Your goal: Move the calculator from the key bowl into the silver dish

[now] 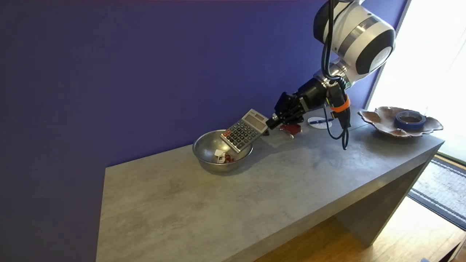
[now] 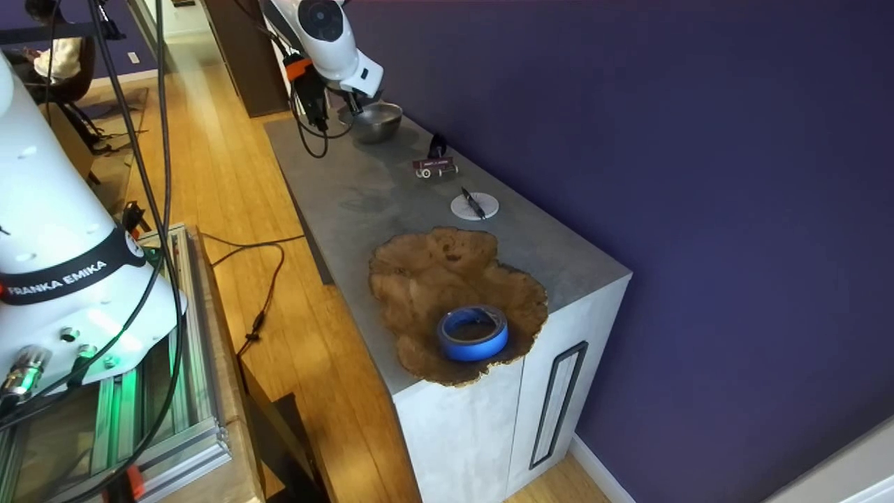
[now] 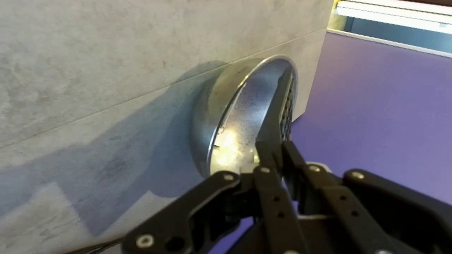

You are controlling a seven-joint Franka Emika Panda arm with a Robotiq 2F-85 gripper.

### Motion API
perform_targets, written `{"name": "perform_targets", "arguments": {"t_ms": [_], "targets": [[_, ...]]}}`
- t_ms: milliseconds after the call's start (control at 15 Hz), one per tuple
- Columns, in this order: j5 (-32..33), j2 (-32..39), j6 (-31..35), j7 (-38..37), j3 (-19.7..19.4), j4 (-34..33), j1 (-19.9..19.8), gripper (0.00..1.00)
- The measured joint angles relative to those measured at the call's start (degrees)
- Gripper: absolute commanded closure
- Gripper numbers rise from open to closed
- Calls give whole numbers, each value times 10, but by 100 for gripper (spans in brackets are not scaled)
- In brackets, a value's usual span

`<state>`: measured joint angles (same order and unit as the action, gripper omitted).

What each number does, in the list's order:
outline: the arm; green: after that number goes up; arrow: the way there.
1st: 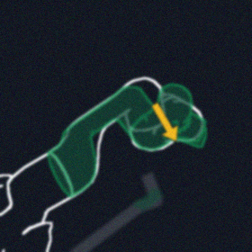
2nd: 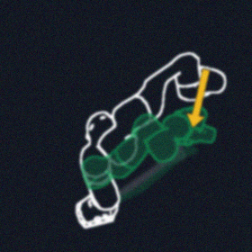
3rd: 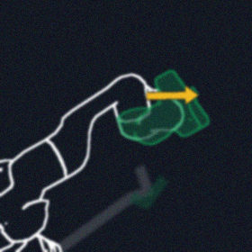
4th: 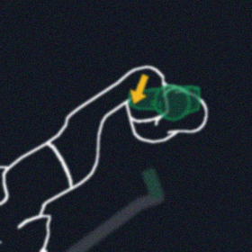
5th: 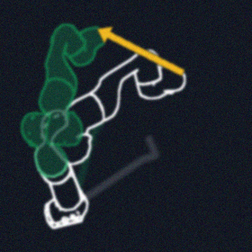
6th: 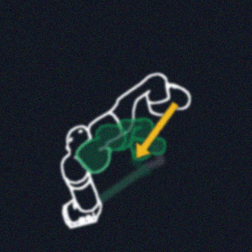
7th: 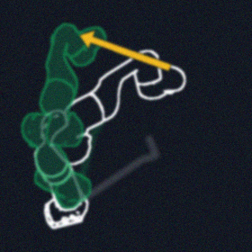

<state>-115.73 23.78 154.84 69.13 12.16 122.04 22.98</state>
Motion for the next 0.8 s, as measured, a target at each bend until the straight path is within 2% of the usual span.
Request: {"name": "perform_targets", "arguments": {"t_ms": [467,800], "targets": [[-11,67,70,5,-4,-96,8,97],[-11,112,78,13,-4,-130,27,97]]}}
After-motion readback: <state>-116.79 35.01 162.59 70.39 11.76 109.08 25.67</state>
